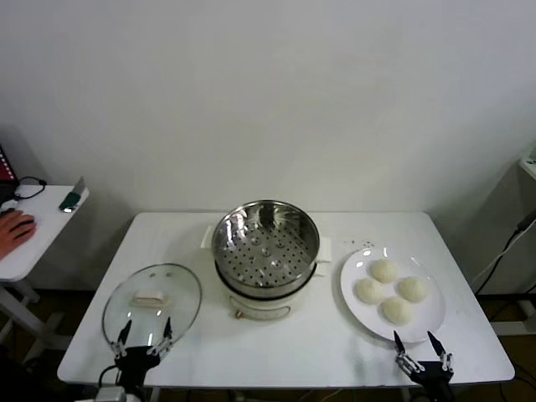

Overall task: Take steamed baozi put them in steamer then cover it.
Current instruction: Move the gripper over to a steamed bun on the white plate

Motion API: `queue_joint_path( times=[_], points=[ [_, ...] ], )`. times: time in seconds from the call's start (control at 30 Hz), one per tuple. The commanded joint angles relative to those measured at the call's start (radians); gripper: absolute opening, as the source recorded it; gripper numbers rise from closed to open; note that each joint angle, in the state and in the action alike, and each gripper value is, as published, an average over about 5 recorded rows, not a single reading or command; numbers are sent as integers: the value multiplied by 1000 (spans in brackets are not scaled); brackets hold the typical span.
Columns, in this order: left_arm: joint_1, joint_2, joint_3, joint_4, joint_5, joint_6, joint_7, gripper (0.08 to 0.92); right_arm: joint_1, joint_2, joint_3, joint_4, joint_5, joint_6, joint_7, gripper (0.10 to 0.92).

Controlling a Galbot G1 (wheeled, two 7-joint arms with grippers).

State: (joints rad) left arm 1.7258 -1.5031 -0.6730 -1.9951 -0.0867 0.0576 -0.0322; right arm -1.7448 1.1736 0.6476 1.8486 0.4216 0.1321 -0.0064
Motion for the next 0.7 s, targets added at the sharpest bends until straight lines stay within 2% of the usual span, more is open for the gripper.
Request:
queue_joint_path(
  times=[0.03, 0.2, 0.3, 0.47, 0.7],
  points=[
    [-2, 3, 1, 2, 0, 1, 0, 823, 98, -49, 1, 25, -41, -150, 25, 823],
    [-3, 4, 6, -1, 0, 2, 1, 823, 268, -151, -28, 22, -71, -349, 57, 823],
    [-1, 6, 8, -4, 0, 2, 1, 823, 403, -237, -70, -15, -88, -409, 27, 823],
    [0, 9, 8, -1, 1, 2, 1, 823, 603, -426, -222, -115, -174, -449, -114, 823],
    [-1, 8, 8, -3, 1, 3, 1, 823, 887, -675, -464, -217, -302, -458, -408, 823]
  ],
)
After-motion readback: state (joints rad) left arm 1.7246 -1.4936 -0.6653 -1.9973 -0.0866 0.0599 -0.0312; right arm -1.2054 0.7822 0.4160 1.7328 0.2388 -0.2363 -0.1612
